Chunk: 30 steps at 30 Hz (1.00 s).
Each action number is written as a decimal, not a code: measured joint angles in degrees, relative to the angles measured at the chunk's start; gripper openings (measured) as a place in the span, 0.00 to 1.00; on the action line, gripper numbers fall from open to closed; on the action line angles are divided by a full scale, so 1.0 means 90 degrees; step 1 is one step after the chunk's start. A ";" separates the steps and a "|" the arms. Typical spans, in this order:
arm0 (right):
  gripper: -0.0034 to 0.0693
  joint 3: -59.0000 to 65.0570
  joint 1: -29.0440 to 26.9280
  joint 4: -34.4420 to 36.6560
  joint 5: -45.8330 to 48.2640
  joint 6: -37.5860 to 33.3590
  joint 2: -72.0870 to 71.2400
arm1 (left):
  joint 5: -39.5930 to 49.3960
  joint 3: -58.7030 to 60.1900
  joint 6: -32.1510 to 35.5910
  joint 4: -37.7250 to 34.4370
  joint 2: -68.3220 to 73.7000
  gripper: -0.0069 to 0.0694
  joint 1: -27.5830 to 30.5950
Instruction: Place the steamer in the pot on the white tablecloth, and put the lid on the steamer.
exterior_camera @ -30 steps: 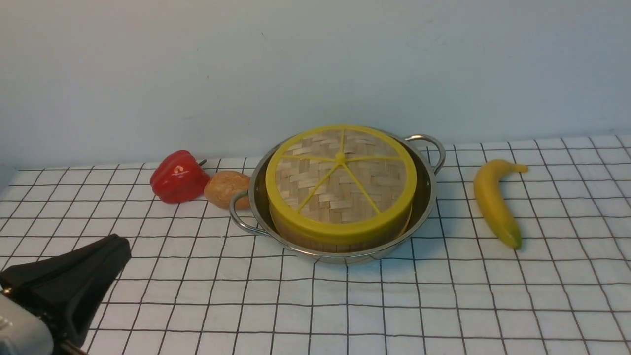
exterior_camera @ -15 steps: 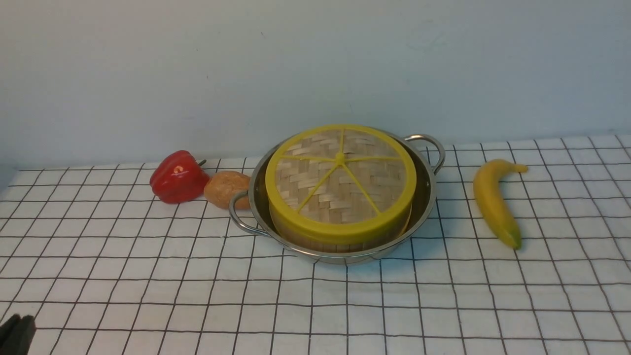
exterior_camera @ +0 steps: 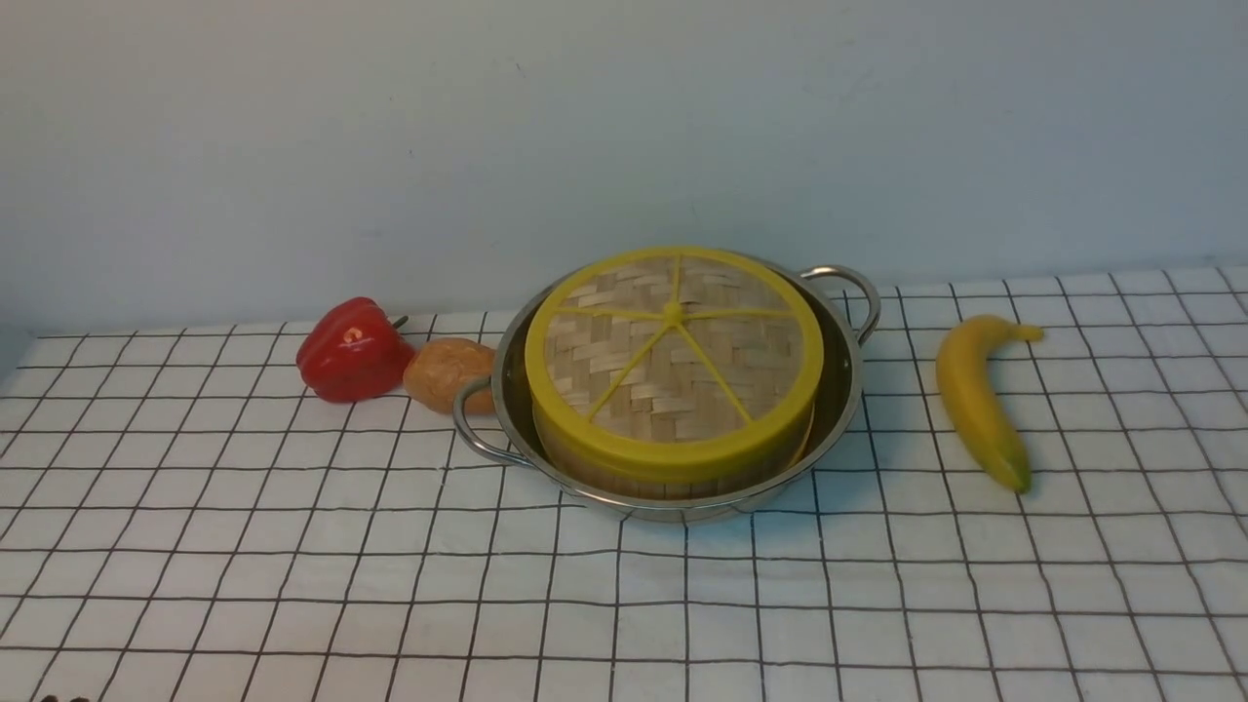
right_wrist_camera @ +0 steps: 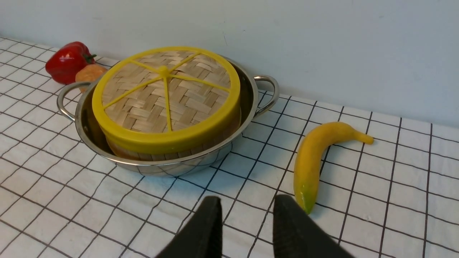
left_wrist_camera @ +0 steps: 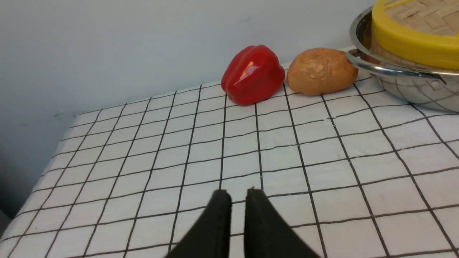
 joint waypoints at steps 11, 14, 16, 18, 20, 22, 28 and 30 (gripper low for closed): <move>0.38 0.0000 0.0000 0.0000 0.0000 0.0000 0.0000 | 0.0006 0.0000 0.0000 0.0000 0.0000 0.19 0.0000; 0.38 0.0000 0.0000 0.0000 0.0000 0.0000 -0.0010 | 0.0006 0.0000 0.0000 0.0000 0.0000 0.20 0.0000; 0.38 0.0000 0.0000 -0.0129 -0.0023 -0.0086 -0.0069 | 0.0006 0.0000 0.0000 0.0000 0.0000 0.20 0.0000; 0.38 0.0000 -0.0063 -0.0367 -0.0120 -0.0222 -0.0190 | 0.0006 0.0000 0.0000 0.0000 0.0000 0.21 0.0000; 0.38 0.0007 -0.0273 -0.0580 -0.0188 -0.0283 -0.0448 | 0.0007 0.0000 0.0000 0.0000 0.0000 0.22 0.0000; 0.38 0.0108 -0.0492 -0.0782 -0.0370 -0.0319 -0.0749 | 0.0007 0.0000 0.0000 0.0000 0.0000 0.22 0.0000; 0.38 0.1125 -0.0637 -0.0869 -0.1378 -0.0333 -0.1822 | 0.0007 0.0000 -0.0006 -0.0006 0.0000 0.23 0.0000; 0.38 0.1715 -0.0637 -0.0848 -0.1720 -0.0339 -0.2315 | 0.0007 0.0000 -0.0006 -0.0006 0.0000 0.24 0.0000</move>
